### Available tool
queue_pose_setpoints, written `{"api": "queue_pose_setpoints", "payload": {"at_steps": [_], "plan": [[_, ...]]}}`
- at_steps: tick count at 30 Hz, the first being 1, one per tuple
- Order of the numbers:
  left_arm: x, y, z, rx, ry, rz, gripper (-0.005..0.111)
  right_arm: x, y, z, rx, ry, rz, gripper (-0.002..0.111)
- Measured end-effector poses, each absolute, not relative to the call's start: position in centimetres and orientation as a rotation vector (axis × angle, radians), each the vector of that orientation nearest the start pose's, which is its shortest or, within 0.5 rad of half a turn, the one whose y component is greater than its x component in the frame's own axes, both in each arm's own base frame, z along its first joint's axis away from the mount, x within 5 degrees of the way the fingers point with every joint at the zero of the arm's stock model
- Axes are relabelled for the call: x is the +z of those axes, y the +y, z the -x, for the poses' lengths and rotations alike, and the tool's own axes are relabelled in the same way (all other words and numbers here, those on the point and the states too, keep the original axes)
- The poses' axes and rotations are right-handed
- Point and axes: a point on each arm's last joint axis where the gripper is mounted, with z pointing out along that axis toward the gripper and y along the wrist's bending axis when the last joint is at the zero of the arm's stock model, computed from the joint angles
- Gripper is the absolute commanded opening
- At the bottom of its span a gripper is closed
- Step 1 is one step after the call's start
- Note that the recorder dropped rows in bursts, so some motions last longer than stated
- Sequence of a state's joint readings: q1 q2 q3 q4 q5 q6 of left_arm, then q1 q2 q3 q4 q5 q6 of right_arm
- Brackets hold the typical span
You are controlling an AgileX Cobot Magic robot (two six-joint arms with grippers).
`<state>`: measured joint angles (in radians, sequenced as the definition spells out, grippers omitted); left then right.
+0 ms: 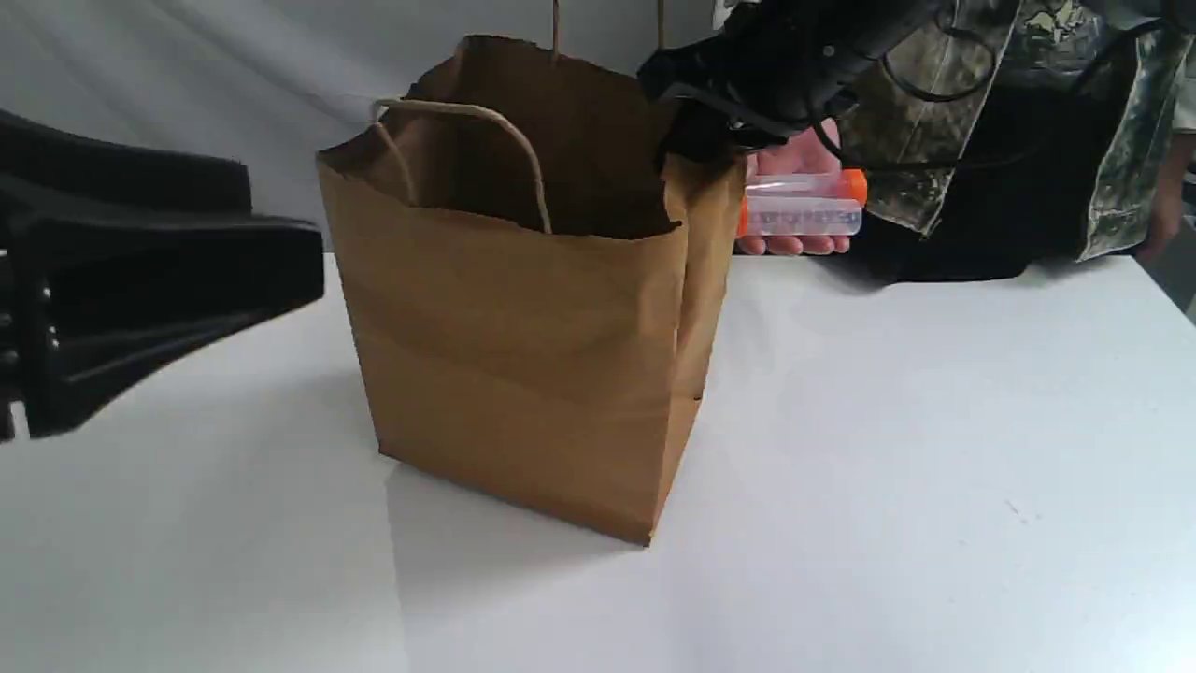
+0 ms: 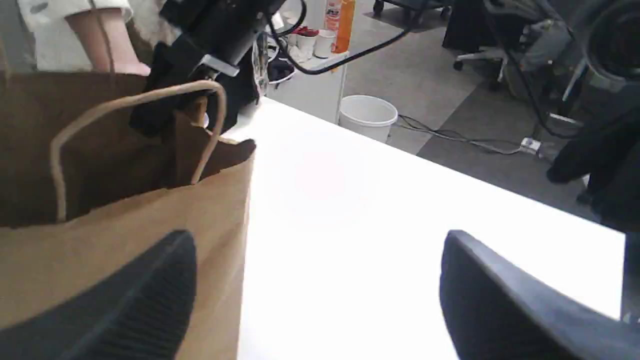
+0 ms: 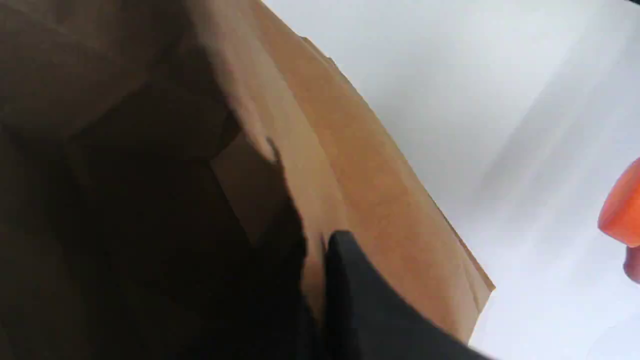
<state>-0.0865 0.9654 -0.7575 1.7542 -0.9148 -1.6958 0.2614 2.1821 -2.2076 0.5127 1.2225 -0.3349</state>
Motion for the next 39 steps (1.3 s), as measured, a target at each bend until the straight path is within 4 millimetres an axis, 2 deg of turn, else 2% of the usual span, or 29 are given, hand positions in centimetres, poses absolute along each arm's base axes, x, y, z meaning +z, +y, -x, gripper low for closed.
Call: {"api": "queue_pose_setpoints", "payload": {"at_steps": [4, 7, 9, 16, 23, 28, 30, 31, 35, 39], "plan": [[35.7, -8.5, -17.1, -0.617, 1.539, -0.962, 0.07, 30.6, 16.7, -45.4, 0.711, 2.505, 0.677, 0.0], [35.8, -8.1, -17.9, -0.474, 1.502, -0.98, 0.07, 30.3, 16.9, -45.4, 0.747, 2.505, 0.679, 0.0], [35.5, -8.0, -18.6, -0.443, 1.514, -0.978, 0.07, 30.1, 17.1, -45.3, 0.781, 2.503, 0.681, 0.0], [32.7, -8.5, -22.3, -0.44, 1.544, -1.075, 0.07, 28.7, 17.4, -45.1, 0.838, 2.52, 0.7, 0.0], [34.6, -8.8, -26.5, -0.396, 1.463, -1.073, 0.07, 28.0, 17.3, -45.1, 0.841, 2.535, 0.702, 0.0], [34.4, -9.2, -28.7, -0.459, 1.479, -1.068, 0.069, 28.0, 17.3, -45.0, 0.84, 2.526, 0.719, 0.0], [33.7, -9.5, -29.2, -0.542, 1.508, -1.066, 0.06, 28.1, 17.4, -45.0, 0.854, 2.518, 0.721, 0.0], [33.5, -9.7, -29.3, -0.578, 1.523, -1.06, 0.051, 28.0, 17.4, -45.1, 0.866, 2.516, 0.72, 0.0], [33.0, -10.6, -29.3, -0.636, 1.596, -1.042, 0.003, 27.4, 17.6, -45.2, 0.892, 2.524, 0.711, 0.0], [34.1, -12.0, -29.0, -0.525, 1.588, -1.055, 0.0, 27.1, 17.6, -45.3, 0.896, 2.542, 0.685, 0.0]]}}
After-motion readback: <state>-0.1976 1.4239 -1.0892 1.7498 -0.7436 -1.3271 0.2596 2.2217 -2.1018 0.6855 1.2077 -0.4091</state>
